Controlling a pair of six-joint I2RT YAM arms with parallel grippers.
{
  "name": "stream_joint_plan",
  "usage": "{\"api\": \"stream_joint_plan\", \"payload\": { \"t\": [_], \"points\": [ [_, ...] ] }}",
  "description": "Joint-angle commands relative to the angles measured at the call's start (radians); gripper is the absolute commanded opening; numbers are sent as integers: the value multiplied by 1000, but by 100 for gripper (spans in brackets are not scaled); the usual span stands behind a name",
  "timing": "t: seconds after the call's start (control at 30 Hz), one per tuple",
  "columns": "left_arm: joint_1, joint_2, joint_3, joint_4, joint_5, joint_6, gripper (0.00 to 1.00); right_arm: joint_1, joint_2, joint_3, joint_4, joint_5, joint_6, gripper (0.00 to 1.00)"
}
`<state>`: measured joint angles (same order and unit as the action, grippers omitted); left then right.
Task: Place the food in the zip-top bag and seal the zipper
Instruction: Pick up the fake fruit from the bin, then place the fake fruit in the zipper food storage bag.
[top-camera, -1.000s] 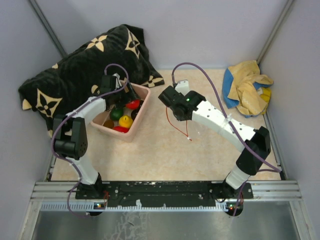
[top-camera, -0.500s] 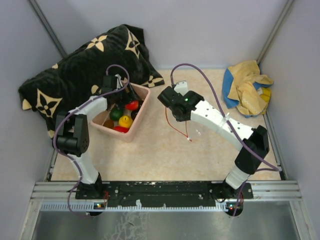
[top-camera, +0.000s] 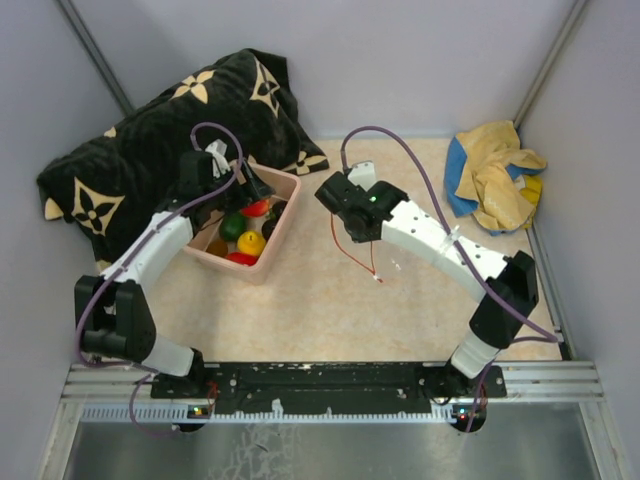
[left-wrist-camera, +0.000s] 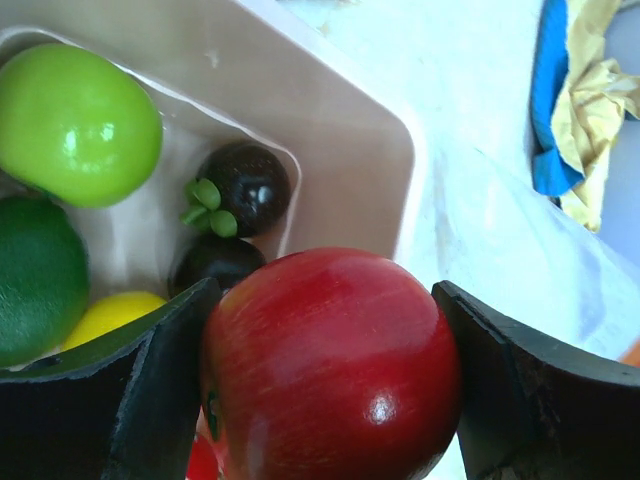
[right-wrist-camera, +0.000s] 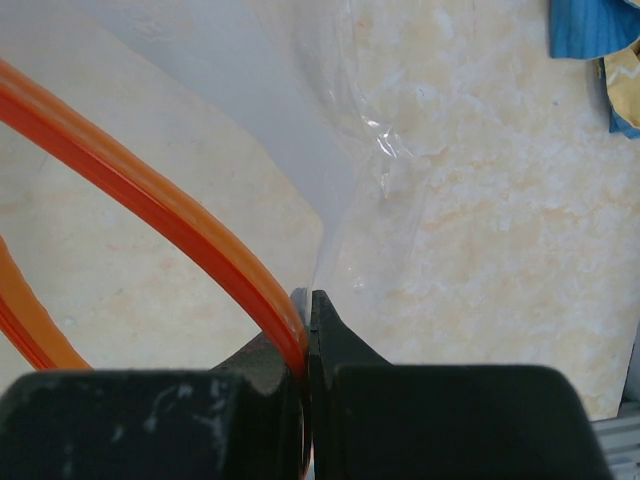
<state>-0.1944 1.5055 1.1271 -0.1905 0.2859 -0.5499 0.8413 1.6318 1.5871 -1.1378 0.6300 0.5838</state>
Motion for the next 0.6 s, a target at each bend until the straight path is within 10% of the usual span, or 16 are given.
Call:
{"api": "stream_joint_plan", "payload": {
  "t": [0.0,0.57],
  "points": [
    [-4,-90,-36,-16,96,-20,53,-7,2,47,14,13,-3,0],
    [-245,-266,-99,98,178,-187,52,-5,11,42,74,-68,31,0]
  ]
}}
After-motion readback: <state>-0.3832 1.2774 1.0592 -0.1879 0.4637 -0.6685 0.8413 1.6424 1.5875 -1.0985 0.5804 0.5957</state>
